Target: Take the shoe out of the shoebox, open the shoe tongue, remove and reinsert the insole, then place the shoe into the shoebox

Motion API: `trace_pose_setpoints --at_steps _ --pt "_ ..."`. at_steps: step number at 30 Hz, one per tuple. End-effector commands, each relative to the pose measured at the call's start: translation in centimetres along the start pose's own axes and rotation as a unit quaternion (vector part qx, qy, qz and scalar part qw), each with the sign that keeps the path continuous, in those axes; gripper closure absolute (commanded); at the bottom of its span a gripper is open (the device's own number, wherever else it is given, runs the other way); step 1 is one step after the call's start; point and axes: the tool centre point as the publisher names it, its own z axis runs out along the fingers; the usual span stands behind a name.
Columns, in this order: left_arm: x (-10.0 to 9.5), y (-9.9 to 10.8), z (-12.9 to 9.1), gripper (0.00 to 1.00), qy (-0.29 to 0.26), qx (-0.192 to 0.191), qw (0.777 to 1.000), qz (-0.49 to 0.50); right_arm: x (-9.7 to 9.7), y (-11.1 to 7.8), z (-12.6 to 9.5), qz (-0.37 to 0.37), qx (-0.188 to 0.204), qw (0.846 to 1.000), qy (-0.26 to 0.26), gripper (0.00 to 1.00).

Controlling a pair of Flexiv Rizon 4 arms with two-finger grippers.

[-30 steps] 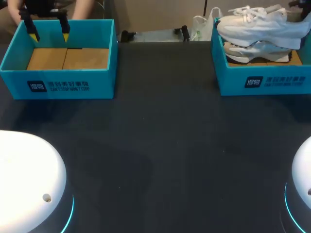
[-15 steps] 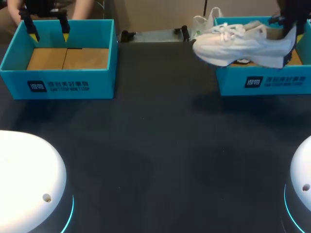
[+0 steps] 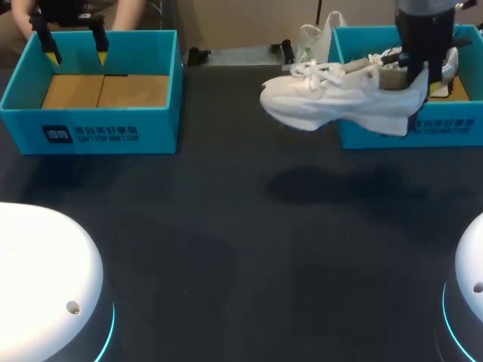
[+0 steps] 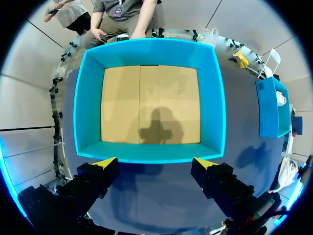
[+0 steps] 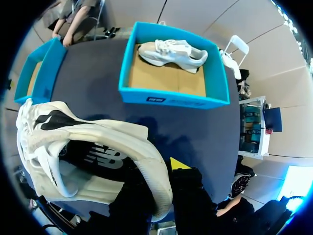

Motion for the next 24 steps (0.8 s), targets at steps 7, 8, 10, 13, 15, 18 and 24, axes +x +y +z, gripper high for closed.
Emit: trace_pose_setpoints --at_steps 7,8,10,13,15,18,24 --pt "0.0 0.0 0.0 0.00 0.000 0.000 1.000 0.000 4.8 -4.4 0.0 -0.007 -0.005 1.000 0.016 1.00" --pt "0.0 0.0 0.0 0.00 0.000 0.000 1.000 0.000 5.1 -4.9 0.0 -0.005 -0.006 1.000 0.023 1.00" --pt "0.0 0.0 0.0 0.00 0.000 0.000 1.000 0.000 5.9 -5.8 0.0 -0.007 -0.005 1.000 0.024 1.00" --pt "0.0 0.0 0.0 0.00 0.000 0.000 1.000 0.000 7.1 -7.2 -0.1 -0.018 -0.008 0.999 0.027 1.00" --pt "0.0 0.0 0.0 0.00 0.000 0.000 1.000 0.000 7.6 -7.9 0.1 -0.019 -0.005 0.999 0.029 1.00" --pt "0.0 0.0 0.0 0.00 0.000 0.000 1.000 0.000 8.7 -9.0 0.7 -0.021 0.006 0.999 0.036 1.00" --pt "0.0 0.0 0.0 0.00 0.000 0.000 1.000 0.000 9.9 -10.1 1.5 -0.027 0.020 0.999 0.033 1.00"
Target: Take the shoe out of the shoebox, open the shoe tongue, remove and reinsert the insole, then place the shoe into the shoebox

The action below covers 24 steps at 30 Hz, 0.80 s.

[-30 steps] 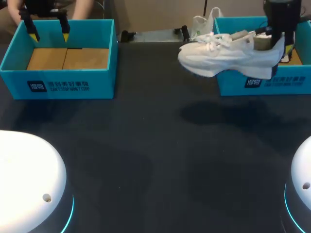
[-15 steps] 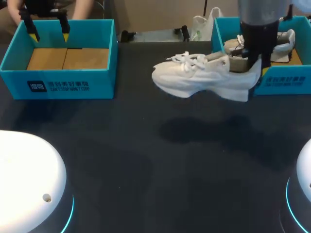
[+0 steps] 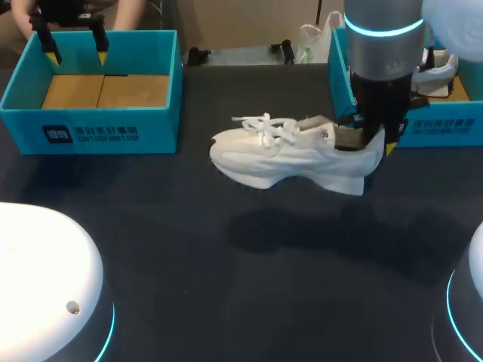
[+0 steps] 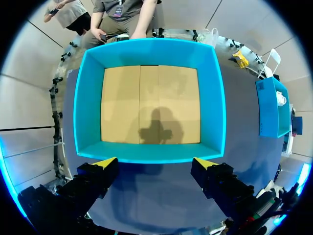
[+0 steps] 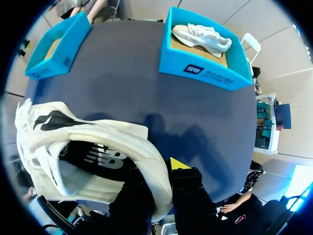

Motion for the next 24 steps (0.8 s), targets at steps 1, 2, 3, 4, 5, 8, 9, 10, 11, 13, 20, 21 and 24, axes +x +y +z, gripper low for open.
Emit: trace_pose_setpoints --at_steps 1,2,3,4,5,8,9,10,11,13,20,21,24 --pt "0.00 -0.01 -0.01 0.00 0.000 0.000 1.000 0.000 0.43 -0.38 0.88 0.001 0.003 1.000 0.006 1.00" --pt "0.00 -0.01 -0.01 0.00 0.000 0.000 1.000 0.000 0.45 -0.54 0.90 0.000 0.002 1.000 0.010 1.00" --pt "0.00 -0.01 -0.01 0.00 0.000 0.000 1.000 0.000 0.55 -0.69 0.90 0.001 0.009 1.000 0.003 1.00" --pt "0.00 -0.01 -0.01 0.00 0.000 0.000 1.000 0.000 0.51 -0.80 1.05 0.005 0.016 1.000 -0.006 1.00" --pt "0.00 -0.01 -0.01 0.00 0.000 0.000 1.000 0.000 0.51 -0.80 1.05 0.005 0.016 1.000 -0.006 1.00" --pt "0.00 -0.01 -0.01 0.00 0.000 0.000 1.000 0.000 0.51 -0.80 1.05 0.005 0.016 1.000 -0.006 1.00" --pt "0.00 -0.01 -0.01 0.00 0.000 0.000 1.000 0.000 0.51 -0.80 1.05 0.005 0.016 1.000 -0.006 1.00" --pt "0.00 -0.01 -0.01 0.00 0.000 0.000 1.000 0.000 0.51 -0.80 1.05 0.005 0.016 1.000 -0.006 1.00" --pt "0.00 -0.01 -0.01 0.00 0.000 0.000 1.000 0.000 0.51 -0.80 1.05 0.005 0.016 1.000 -0.006 1.00" --pt "0.00 -0.01 -0.01 0.00 0.000 0.000 1.000 0.000 0.51 -0.80 1.05 0.005 0.016 1.000 -0.006 1.00" --pt "0.00 -0.01 -0.01 0.00 0.000 0.000 1.000 0.000 0.51 -0.80 1.05 0.005 0.016 1.000 -0.006 1.00" --pt "0.00 -0.01 -0.01 0.00 0.000 0.000 1.000 0.000 0.51 -0.80 1.05 0.005 0.016 1.000 -0.006 1.00" --pt "0.00 -0.01 -0.01 0.00 0.000 0.000 1.000 0.000 0.51 -0.80 1.05 0.005 0.016 1.000 -0.006 1.00"
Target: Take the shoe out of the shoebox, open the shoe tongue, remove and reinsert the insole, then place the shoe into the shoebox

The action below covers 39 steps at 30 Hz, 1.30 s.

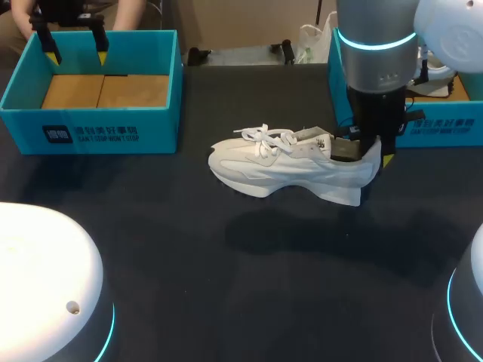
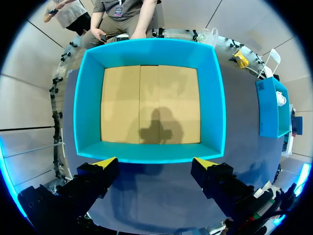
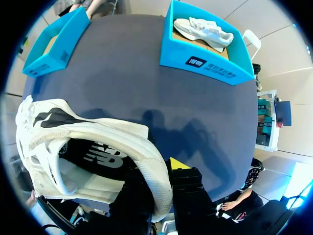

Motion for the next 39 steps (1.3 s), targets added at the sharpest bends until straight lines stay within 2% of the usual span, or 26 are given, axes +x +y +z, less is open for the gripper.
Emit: trace_pose_setpoints --at_steps 1,6,16,21,30,39 --pt "0.0 0.0 0.0 0.00 0.000 0.000 1.000 0.000 0.1 0.1 -0.1 0.000 0.001 1.000 0.000 1.00" --pt "0.0 0.0 0.0 0.00 0.000 0.000 1.000 0.000 1.5 0.9 2.0 -0.035 -0.015 0.999 -0.014 1.00" --pt "0.0 0.0 0.0 0.00 0.000 0.000 1.000 0.000 4.4 1.4 6.5 -0.065 -0.007 0.998 -0.008 1.00" --pt "0.0 0.0 0.0 0.00 0.000 0.000 1.000 0.000 5.4 1.6 8.6 -0.072 -0.017 0.997 -0.031 1.00" --pt "0.0 0.0 0.0 0.00 0.000 0.000 1.000 0.000 6.3 1.8 12.2 -0.059 -0.013 0.998 -0.028 1.00" --pt "0.0 0.0 0.0 0.00 0.000 0.000 1.000 0.000 6.5 2.0 14.8 -0.053 -0.013 0.998 -0.032 1.00"
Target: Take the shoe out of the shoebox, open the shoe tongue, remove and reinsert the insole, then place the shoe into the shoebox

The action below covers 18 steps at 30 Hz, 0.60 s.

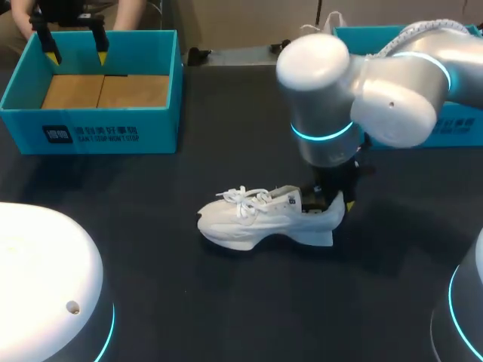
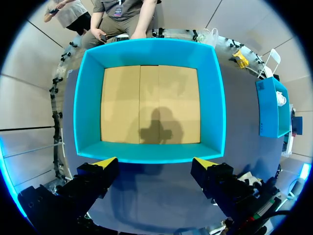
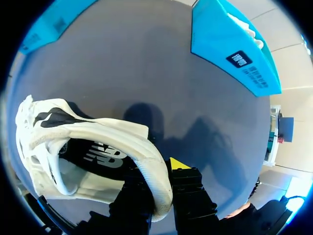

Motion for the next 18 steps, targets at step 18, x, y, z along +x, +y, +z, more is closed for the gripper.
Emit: trace_pose_setpoints --at_steps 18 --pt "0.0 0.0 0.0 0.00 0.000 0.000 1.000 0.000 0.7 0.3 2.0 -0.010 0.006 1.000 0.019 0.84"
